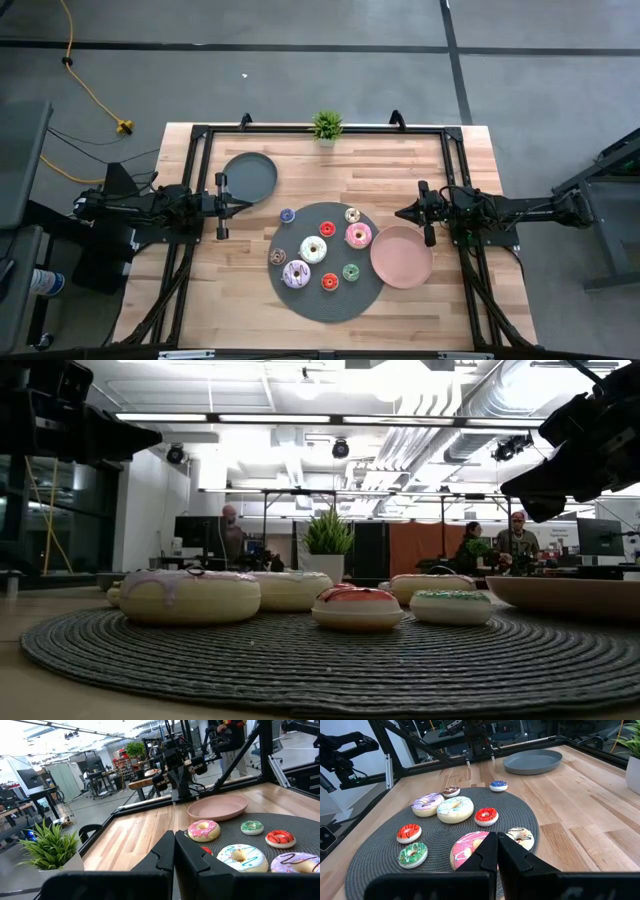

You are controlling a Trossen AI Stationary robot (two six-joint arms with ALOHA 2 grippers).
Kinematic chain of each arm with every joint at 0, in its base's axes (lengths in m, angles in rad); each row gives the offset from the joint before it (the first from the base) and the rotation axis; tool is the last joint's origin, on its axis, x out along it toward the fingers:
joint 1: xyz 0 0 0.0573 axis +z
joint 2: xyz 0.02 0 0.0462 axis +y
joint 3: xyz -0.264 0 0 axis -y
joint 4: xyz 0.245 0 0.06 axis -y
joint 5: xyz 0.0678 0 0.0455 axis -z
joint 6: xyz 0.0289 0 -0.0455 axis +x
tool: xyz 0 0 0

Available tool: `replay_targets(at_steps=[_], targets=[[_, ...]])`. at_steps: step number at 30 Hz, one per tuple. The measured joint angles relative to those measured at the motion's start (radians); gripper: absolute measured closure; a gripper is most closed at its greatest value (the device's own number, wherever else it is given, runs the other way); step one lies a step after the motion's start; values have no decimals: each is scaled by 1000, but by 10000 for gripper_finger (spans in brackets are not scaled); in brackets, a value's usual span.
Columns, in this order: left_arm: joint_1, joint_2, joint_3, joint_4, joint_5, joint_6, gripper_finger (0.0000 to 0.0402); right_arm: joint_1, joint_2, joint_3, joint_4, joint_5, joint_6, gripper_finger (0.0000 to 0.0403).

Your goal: Pick & Place donuts

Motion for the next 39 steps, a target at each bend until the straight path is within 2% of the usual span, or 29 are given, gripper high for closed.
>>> replay_targets(at_steps=[22, 31, 39], targets=[[0, 0, 0, 0, 0, 0, 401, 0, 0, 0, 0, 0, 0, 402], [0, 0, 0, 0, 0, 0, 401, 0, 0, 0, 0, 0, 161, 402], [0, 0, 0, 0, 0, 0, 401, -4, 7, 16, -24, -6, 179, 402]])
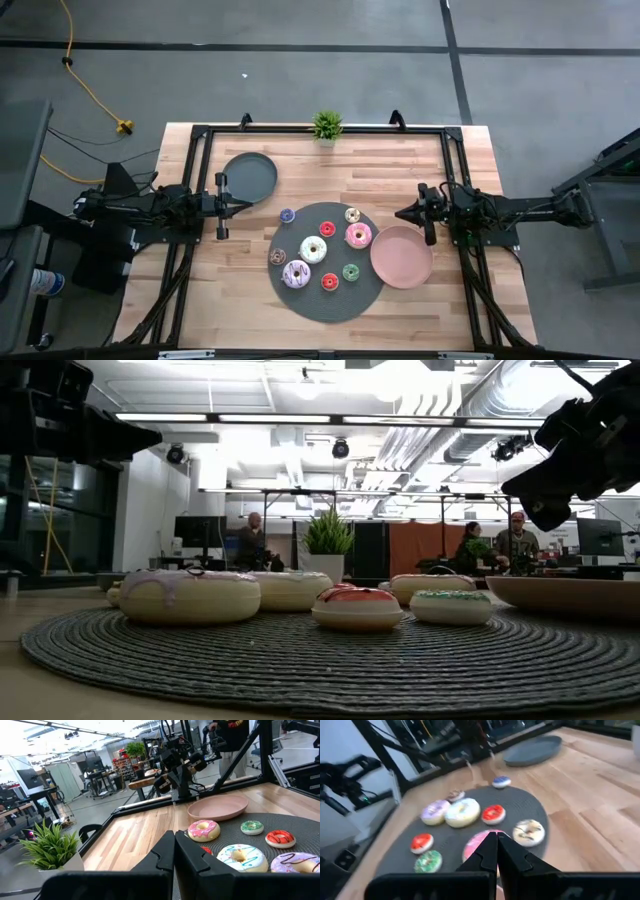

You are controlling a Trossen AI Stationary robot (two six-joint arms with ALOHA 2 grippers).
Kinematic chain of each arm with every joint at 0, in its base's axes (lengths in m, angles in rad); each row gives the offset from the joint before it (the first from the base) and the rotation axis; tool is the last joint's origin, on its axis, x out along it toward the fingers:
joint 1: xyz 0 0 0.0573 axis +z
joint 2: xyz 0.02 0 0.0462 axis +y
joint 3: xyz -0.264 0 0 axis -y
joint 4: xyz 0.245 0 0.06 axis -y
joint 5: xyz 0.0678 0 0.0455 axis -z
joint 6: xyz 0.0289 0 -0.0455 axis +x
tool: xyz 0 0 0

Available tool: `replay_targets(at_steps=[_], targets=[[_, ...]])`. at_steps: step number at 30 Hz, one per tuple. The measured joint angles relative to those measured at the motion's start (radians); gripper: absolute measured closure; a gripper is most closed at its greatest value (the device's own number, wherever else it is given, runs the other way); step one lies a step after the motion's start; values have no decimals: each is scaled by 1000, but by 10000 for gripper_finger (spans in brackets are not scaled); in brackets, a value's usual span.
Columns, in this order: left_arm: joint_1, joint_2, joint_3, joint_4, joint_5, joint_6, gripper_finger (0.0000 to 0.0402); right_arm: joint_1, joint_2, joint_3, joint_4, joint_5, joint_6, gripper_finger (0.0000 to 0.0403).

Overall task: Pick & Place donuts
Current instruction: Put the big pink donut on the pink plate

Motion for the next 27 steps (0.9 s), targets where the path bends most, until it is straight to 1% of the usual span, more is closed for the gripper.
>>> replay_targets(at_steps=[3, 7, 10, 15, 18, 21, 24, 27], targets=[[0, 0, 0, 0, 0, 0, 401, -22, 28, 73, -95, 27, -44, 402], [0, 0, 0, 0, 0, 0, 401, -80, 88, 223, -297, 38, -68, 402], [0, 0, 0, 0, 0, 0, 401, -127, 159, 337, -375, 40, -16, 402], [0, 0, 0, -4, 0, 0, 401, -214, 335, 512, -488, 17, 119, 402], [0, 0, 0, -3, 0, 0, 401, -278, 435, 601, -560, -37, 193, 402], [0, 0, 0, -3, 0, 0, 401, -333, 527, 689, -614, -115, 244, 402], [0, 0, 0, -4, 0, 0, 401, -383, 607, 768, -654, -219, 240, 402], [0, 0, 0, -3, 0, 0, 401, -428, 671, 836, -685, -301, 187, 402]])
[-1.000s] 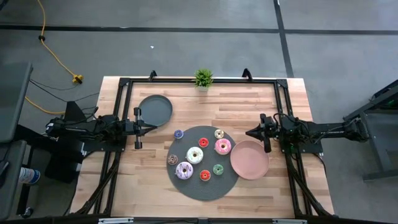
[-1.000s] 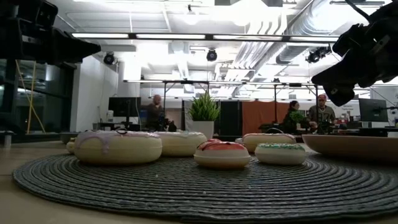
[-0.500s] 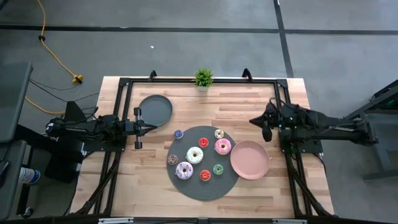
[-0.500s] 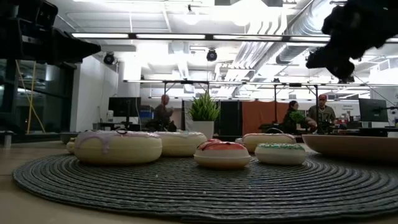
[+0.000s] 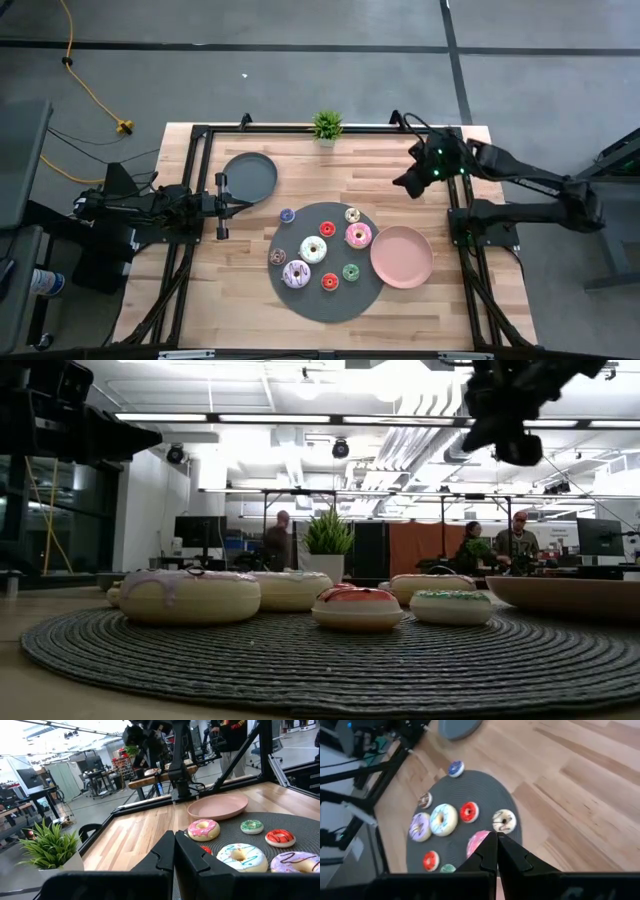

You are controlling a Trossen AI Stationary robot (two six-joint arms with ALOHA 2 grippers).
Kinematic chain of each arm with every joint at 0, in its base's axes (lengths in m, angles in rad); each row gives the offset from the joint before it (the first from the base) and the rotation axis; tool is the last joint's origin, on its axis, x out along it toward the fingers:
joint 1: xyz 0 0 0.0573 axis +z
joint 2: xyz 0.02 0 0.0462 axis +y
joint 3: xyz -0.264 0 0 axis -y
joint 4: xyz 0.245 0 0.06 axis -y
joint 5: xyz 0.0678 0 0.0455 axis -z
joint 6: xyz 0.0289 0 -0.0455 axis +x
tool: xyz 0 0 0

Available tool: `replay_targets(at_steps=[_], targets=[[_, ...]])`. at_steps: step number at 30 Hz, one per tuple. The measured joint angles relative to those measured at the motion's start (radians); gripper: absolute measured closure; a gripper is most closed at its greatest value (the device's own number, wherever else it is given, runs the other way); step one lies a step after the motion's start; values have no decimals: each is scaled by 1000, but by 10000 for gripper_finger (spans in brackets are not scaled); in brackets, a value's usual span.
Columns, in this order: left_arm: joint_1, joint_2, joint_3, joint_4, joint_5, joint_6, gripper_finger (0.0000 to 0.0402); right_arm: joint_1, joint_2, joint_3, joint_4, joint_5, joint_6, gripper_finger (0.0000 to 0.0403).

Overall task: Pick & Place donuts
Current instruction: Put the big pink donut on the pink plate

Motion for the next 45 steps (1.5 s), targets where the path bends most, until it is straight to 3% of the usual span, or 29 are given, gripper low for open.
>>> replay_targets(at_steps=[6, 14, 25, 33, 36, 40, 45], targets=[[0, 0, 0, 0, 0, 0, 401, -74, 88, 94, -82, -84, -117, 402], [0, 0, 0, 0, 0, 0, 401, -97, 215, 101, -168, -276, -240, 402], [0, 0, 0, 0, 0, 0, 401, -54, 421, 101, -191, -215, -255, 402], [0, 0, 0, 0, 0, 0, 401, -1, 516, 101, -181, -61, -272, 402], [0, 0, 0, 0, 0, 0, 401, 19, 535, 101, -172, -54, -347, 399], [0, 0, 0, 0, 0, 0, 401, 37, 548, 95, -152, -47, -355, 367], [0, 0, 0, 0, 0, 0, 401, 51, 548, 44, -79, -55, -320, 291]])
